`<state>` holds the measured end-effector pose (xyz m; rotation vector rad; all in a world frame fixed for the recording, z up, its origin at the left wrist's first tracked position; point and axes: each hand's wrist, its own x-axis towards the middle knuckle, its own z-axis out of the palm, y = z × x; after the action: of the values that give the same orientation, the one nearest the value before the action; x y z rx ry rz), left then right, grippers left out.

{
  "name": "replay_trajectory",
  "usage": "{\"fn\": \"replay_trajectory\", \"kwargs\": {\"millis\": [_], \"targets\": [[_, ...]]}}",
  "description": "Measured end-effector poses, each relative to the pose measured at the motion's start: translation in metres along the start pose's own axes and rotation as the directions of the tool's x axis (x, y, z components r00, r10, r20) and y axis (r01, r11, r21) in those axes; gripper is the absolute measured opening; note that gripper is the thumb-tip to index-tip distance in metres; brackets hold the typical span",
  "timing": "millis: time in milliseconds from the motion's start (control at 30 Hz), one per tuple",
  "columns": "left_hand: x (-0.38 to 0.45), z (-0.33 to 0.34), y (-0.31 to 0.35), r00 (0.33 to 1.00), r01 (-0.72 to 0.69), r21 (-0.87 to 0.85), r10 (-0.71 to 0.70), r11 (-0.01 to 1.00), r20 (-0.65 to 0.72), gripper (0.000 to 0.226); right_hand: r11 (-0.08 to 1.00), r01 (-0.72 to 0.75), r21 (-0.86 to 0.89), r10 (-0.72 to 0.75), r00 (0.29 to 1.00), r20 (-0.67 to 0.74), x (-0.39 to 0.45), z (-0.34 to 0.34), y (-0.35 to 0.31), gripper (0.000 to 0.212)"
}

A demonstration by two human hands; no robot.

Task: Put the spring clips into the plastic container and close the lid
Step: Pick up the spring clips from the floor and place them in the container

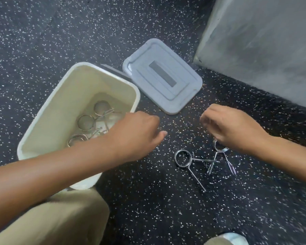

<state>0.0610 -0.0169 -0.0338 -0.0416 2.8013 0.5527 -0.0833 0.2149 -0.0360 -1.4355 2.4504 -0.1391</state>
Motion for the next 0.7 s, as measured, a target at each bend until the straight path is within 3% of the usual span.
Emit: {"fn": "replay_trajectory", "kwargs": {"millis": [167, 333, 700], "targets": [[0.017, 0.053, 0.033, 0.974, -0.122, -0.047, 0.128, 0.991, 0.186, 0.03, 0.967, -0.253, 0.013, 0.251, 0.965, 0.077, -0.038, 0.017, 0.045, 0.008], [0.024, 0.107, 0.046, 0.916, -0.226, 0.025, 0.203, 0.974, 0.347, 0.016, 0.957, -0.253, -0.145, 0.277, 0.942, 0.187, -0.063, 0.039, 0.068, 0.016], [0.036, 0.152, 0.057, 0.882, -0.381, 0.211, 0.286, 0.9, 0.375, 0.035, 0.959, -0.154, -0.238, 0.226, 0.922, 0.315, -0.078, 0.096, 0.059, 0.027]]}}
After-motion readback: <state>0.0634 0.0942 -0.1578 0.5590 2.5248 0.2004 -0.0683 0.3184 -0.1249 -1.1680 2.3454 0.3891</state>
